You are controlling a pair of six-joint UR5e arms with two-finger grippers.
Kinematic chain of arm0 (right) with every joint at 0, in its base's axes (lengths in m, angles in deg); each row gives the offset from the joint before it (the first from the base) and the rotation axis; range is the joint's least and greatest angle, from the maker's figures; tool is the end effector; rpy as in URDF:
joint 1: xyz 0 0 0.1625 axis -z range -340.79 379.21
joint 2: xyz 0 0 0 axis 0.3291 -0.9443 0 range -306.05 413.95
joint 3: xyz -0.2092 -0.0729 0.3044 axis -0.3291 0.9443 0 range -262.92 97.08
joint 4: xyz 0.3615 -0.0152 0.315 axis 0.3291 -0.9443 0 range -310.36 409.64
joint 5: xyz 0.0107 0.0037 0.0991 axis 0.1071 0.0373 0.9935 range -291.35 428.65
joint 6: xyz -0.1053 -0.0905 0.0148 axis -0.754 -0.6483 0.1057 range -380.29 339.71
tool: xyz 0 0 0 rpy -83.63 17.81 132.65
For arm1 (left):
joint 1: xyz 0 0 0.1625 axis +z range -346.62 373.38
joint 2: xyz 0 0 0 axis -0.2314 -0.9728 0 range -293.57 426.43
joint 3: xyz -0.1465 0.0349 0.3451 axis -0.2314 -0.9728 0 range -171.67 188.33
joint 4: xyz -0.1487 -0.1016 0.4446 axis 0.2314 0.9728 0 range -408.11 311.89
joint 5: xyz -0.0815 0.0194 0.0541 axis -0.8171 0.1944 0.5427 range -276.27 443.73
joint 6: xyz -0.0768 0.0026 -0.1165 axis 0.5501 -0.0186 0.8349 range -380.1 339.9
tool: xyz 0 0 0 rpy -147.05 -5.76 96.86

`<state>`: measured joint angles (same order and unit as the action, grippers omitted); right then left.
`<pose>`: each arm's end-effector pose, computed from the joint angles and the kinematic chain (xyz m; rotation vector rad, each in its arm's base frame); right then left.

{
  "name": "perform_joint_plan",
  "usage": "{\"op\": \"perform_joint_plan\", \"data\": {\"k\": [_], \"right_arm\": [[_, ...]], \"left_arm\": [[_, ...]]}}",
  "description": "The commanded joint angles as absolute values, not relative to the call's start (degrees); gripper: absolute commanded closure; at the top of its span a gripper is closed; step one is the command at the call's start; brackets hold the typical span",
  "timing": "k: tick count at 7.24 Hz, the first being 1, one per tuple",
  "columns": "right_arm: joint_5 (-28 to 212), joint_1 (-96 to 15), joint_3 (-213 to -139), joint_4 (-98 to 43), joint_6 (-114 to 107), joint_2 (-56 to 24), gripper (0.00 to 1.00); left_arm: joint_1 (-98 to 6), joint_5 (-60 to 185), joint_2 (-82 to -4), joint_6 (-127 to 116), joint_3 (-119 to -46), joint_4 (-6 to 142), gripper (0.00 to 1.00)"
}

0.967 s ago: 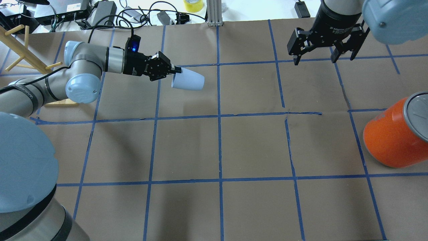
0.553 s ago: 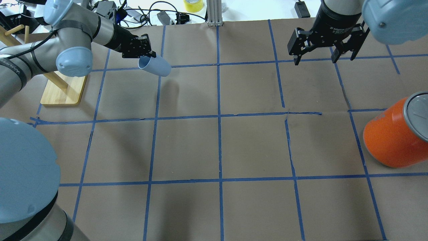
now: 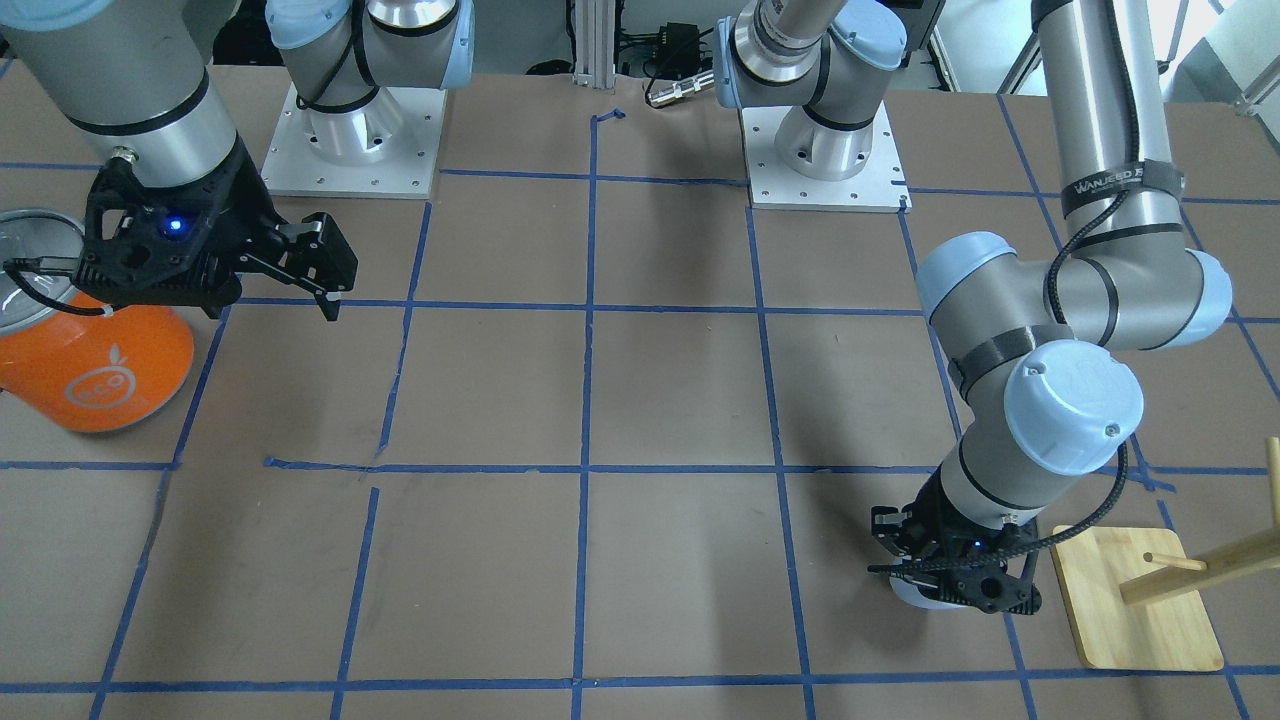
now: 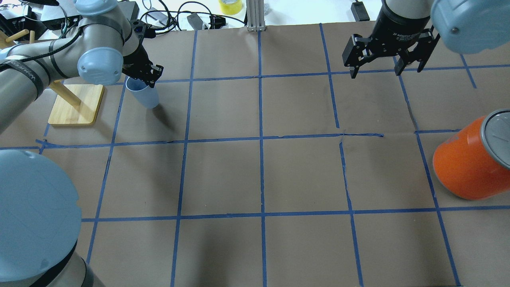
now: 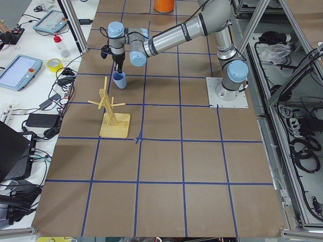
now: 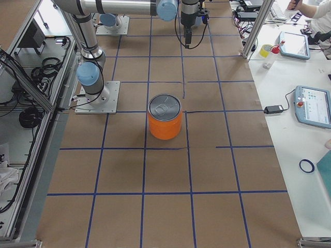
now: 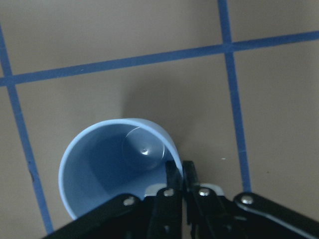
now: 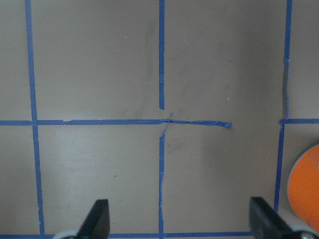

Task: Flip cup
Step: 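Rotate the cup upright and set it down with the left gripper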

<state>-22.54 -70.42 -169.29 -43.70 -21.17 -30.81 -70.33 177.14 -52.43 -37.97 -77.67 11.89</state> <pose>0.1266 -0.5998 0.3880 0.0134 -3.1202 0.0468 -0.0462 -0.7211 0.1688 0.3049 3.0473 -0.1153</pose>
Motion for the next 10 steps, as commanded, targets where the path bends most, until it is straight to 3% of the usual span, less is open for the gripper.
{"op": "perform_joint_plan", "data": {"k": [1, 2, 3, 4, 6, 10], "right_arm": [[-22.6, -70.3, -169.3, -43.7, -21.3, -30.8, 0.0], [-22.6, -70.4, -169.3, -43.7, -21.3, -30.9, 0.0], [-22.6, -70.3, -169.3, -43.7, -21.3, -30.8, 0.0], [-22.5, -70.3, -169.3, -43.8, -21.3, -30.9, 0.0], [-22.5, -70.3, -169.3, -43.7, -21.3, -30.9, 0.0], [-22.7, -70.3, -169.3, -43.7, -21.4, -30.9, 0.0]], "left_arm": [[-70.6, 178.3, -52.4, -39.6, -78.1, 11.3, 1.0], [-70.6, 176.7, -52.5, -39.3, -78.1, 11.1, 1.0], [-70.7, 175.8, -52.6, -38.7, -78.2, 9.9, 0.17], [-70.7, 174.3, -52.3, -38.3, -78.3, 9.4, 0.0], [-71.3, 174.4, -50.1, -38.2, -77.6, 10.3, 0.0], [-73.6, 172.4, -33.7, -30.5, -74.3, 34.2, 0.0]]}}
